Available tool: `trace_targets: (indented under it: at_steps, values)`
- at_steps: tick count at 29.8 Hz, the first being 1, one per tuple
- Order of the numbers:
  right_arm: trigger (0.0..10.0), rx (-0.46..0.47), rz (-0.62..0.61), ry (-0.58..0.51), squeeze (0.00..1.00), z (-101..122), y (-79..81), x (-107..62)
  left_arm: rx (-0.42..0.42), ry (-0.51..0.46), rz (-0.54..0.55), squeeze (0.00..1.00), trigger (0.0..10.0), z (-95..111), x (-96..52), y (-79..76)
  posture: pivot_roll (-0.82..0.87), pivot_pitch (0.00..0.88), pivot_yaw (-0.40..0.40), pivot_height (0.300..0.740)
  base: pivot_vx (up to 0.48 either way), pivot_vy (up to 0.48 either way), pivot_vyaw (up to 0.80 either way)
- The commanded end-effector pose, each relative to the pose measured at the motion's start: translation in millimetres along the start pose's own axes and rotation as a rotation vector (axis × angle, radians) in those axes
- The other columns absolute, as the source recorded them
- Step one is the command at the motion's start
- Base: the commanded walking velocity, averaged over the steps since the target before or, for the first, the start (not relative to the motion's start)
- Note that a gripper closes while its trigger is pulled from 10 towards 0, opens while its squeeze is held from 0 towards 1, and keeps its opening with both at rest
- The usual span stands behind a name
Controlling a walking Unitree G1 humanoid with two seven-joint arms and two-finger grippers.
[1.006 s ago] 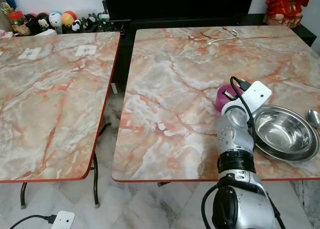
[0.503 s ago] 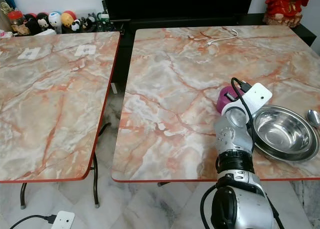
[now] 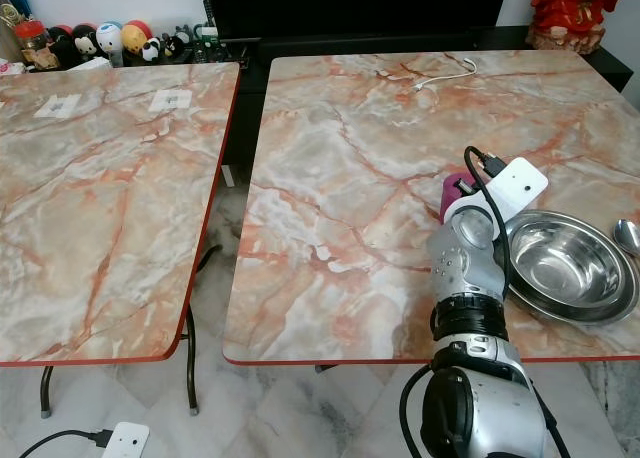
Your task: Setting the table
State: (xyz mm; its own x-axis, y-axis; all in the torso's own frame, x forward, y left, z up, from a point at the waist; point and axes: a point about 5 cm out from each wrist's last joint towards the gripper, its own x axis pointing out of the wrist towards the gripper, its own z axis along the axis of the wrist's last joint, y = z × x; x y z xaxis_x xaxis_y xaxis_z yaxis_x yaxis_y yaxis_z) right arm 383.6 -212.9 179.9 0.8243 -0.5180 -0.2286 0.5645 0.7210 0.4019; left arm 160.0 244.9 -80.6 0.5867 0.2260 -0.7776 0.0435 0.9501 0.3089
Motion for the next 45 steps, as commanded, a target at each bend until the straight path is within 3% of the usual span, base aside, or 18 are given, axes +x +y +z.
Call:
trace_targets:
  at_steps: [1,22,25,26,28,34,37,45]
  values:
    - [10.0,0.010,0.018,-0.052,0.00,13.1,7.0,-1.8,0.001,0.025,0.010,0.00,10.0,-6.6,-1.3,3.8,-0.07,0.092,0.032,0.740,0.000,0.000,0.00]
    - [10.0,-0.058,-0.008,-0.172,0.00,24.2,0.4,-8.8,-0.002,0.023,0.011,0.00,10.0,-6.4,-1.3,3.9,-0.08,0.092,0.031,0.740,0.000,0.000,0.00]
    - [10.0,-0.089,0.111,-0.217,0.00,24.2,7.1,-15.1,-0.002,0.023,0.012,0.00,10.0,-6.8,-1.4,3.6,-0.09,0.093,0.029,0.740,0.000,0.000,0.00]
    - [10.0,-0.137,0.229,-0.266,0.00,23.0,12.9,-23.3,-0.002,0.023,0.012,0.00,10.0,-7.3,-1.6,3.2,-0.09,0.093,0.026,0.740,0.000,0.000,0.00]
    - [10.0,-0.192,0.321,-0.316,0.00,19.8,11.6,-33.6,-0.004,0.023,0.013,0.00,10.0,-7.5,-1.7,2.9,-0.09,0.093,0.026,0.740,0.000,0.000,0.00]
    - [10.0,-0.327,0.403,-0.385,0.00,8.8,-21.4,-54.9,-0.001,0.019,0.019,0.00,10.0,-7.9,-1.9,3.4,-0.11,0.097,0.027,0.740,0.000,0.000,0.00]
    - [10.0,-0.353,0.432,-0.383,0.00,2.0,-30.1,-61.8,0.005,0.020,0.020,0.00,10.0,-8.0,-1.9,4.4,-0.12,0.090,0.033,0.740,0.000,0.000,0.40]
    - [10.0,-0.381,0.524,-0.353,0.00,-12.6,-29.8,-73.8,0.012,0.014,0.018,0.00,10.0,-4.9,-1.0,5.4,-0.11,0.065,0.045,0.740,0.000,0.000,0.80]
